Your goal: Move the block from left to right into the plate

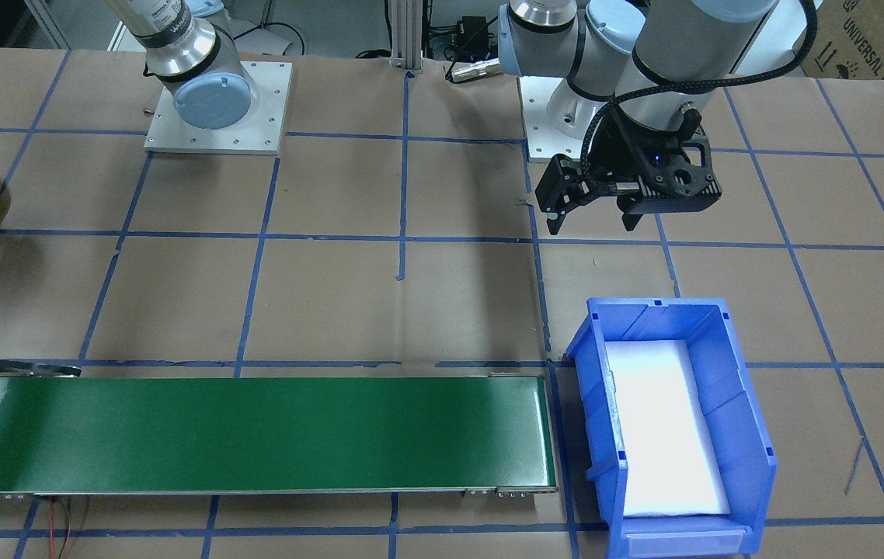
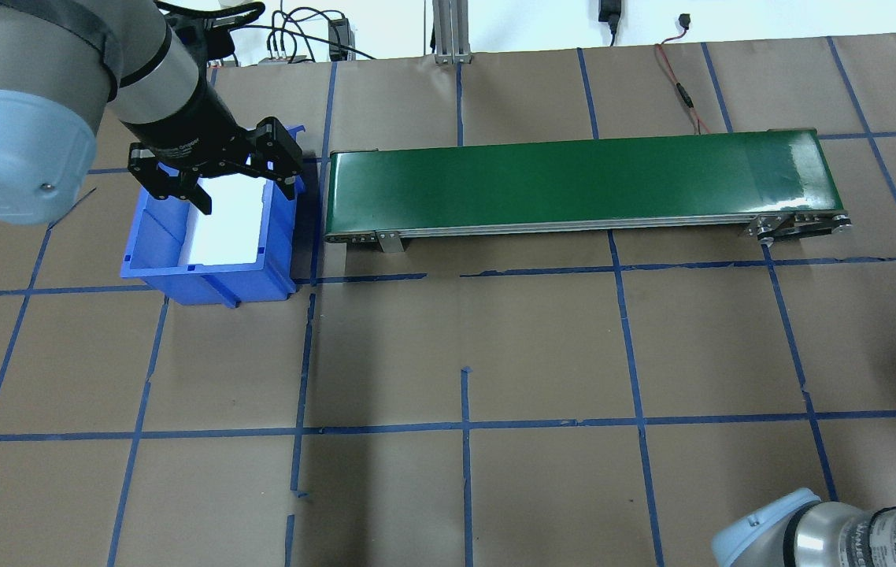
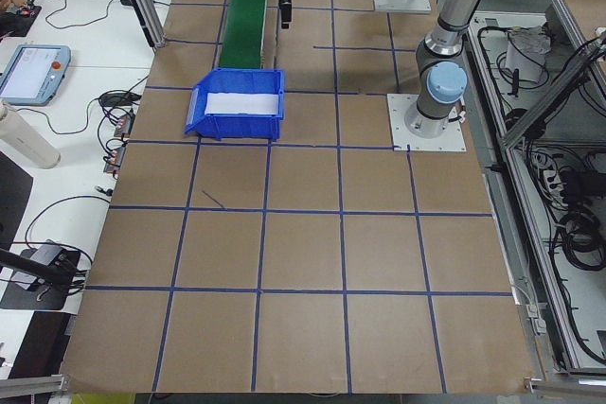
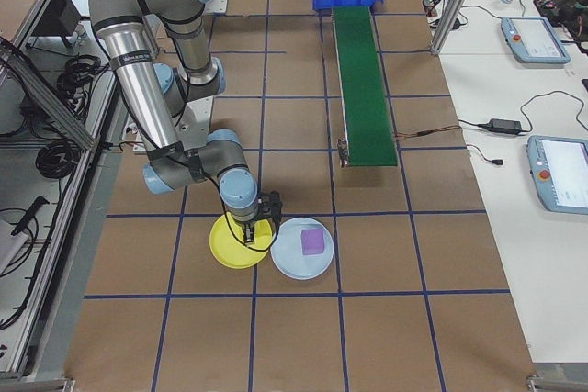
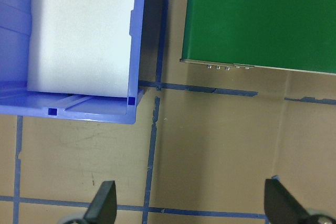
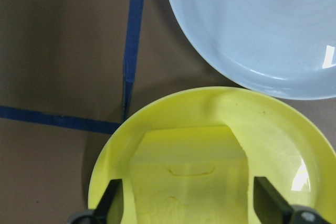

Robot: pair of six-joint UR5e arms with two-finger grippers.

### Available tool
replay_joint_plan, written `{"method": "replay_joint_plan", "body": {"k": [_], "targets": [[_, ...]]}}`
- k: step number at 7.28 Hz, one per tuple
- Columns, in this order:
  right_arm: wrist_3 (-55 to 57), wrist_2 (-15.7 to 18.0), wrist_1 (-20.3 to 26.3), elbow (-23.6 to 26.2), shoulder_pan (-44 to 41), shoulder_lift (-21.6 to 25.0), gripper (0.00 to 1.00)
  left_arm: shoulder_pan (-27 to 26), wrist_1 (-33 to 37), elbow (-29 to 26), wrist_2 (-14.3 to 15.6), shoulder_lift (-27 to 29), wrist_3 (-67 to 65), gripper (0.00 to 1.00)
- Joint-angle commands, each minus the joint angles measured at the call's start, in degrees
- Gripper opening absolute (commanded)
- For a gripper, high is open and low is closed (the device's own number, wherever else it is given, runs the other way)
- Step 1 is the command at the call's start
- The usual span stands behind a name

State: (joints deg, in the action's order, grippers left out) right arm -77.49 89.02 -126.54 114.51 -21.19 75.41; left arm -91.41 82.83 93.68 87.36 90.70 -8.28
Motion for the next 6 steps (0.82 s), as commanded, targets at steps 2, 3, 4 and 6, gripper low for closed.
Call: {"method": "replay_joint_plan", "body": {"k": [2,3,4,6], "targets": [[10.7,-0.1,1.1,-3.7,-10.7,5.4,1.0,0.0,0.0,0.2,-0.1,0.2,-0.2,1.0],[15.2,0.4,1.2,-3.9,-16.7,5.5,1.0,-0.1,0.0,-0.5,-0.3,0.3,-0.2,1.0],[17.2,0.8,1.2,-4.1,-22.3,5.6,1.0,-0.6,0.1,0.2,-0.3,0.4,0.1,1.0],[33.0,0.7,5.3,-6.8,-34.3,8.5,1.0,-0.2,0.0,0.2,0.1,0.3,0.6,1.0]]}}
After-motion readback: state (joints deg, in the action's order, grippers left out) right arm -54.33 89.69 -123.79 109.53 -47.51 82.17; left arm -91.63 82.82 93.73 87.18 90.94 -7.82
